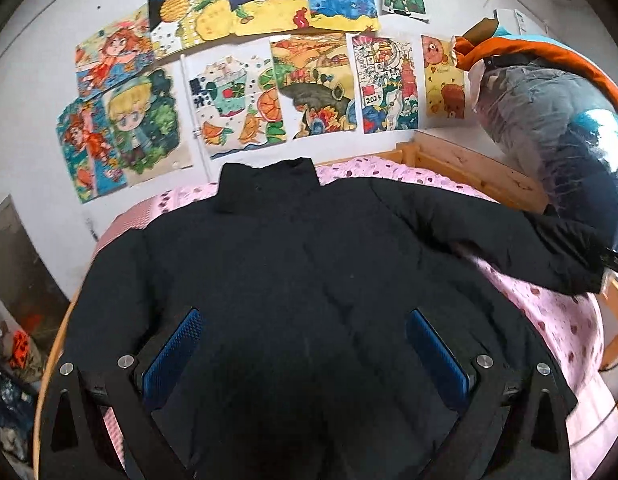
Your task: Fold large clothes
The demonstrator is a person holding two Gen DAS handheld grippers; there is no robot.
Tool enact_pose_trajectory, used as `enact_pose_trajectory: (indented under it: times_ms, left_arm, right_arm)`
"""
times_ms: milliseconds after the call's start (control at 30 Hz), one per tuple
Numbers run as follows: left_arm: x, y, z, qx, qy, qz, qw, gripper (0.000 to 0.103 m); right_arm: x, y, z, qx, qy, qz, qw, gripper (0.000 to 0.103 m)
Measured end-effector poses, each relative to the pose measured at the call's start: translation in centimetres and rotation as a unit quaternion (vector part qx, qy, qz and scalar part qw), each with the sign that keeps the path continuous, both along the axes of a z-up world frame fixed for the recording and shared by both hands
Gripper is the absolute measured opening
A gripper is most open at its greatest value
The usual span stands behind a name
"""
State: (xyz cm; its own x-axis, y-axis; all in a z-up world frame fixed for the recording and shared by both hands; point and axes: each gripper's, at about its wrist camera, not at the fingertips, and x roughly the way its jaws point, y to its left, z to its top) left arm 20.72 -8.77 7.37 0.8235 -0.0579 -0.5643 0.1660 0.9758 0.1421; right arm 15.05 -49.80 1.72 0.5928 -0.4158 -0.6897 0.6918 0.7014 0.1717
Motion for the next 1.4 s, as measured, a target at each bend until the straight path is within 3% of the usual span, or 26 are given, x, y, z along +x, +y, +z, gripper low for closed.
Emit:
enact_pose_trajectory:
  times_ms: [200,333,467,733,933,1133,1400]
  left_arm:
    - [5.3,-2.2,-2.2,0.009,0.048,-0.003,0.9988,0.103]
    - [7.8,-3.8,-3.3,0.017,0.061,0.001,0.9980,0.103]
    - [10.9,-5.5,-4.7,0.008,0.082,-0.002,0.9966,0.103]
    - [17.7,-9.9,-7.0,-0.022,0.081,-0.026,0.9961,0.103]
    - [22.3,-11.8,-8.4,-0.073,0.109,-0.008,0.9913,0.103]
    - [24.3,-14.4,-10.1,-0.054,0.096,-0.004,0.9939,0.103]
    - [27.2,-16.8,-13.4,-0.058,0.146,0.007,0.9875,0.103]
  right_arm:
    - [-1.2,-2.7,-4.5,0.032,-0.049,-0.016,0.998,0.102]
    - [-0.1,-4.8,-8.1,0.099,-0.039,-0.020,0.994,0.102]
    - [0.6,-4.6,-9.2,0.105,-0.049,-0.017,0.993,0.095]
    - [2.7,-3.6,-8.2,0.123,-0.058,0.010,0.991,0.042]
    - [2.5,-4.1,-7.5,0.153,-0.081,0.016,0.985,0.015]
    - [2.2,-0.6,-2.9,0.082,-0.111,0.104,0.985,0.009]
    - [4.4,2.2,3.3,0.005,-0.170,0.203,0.964,0.008]
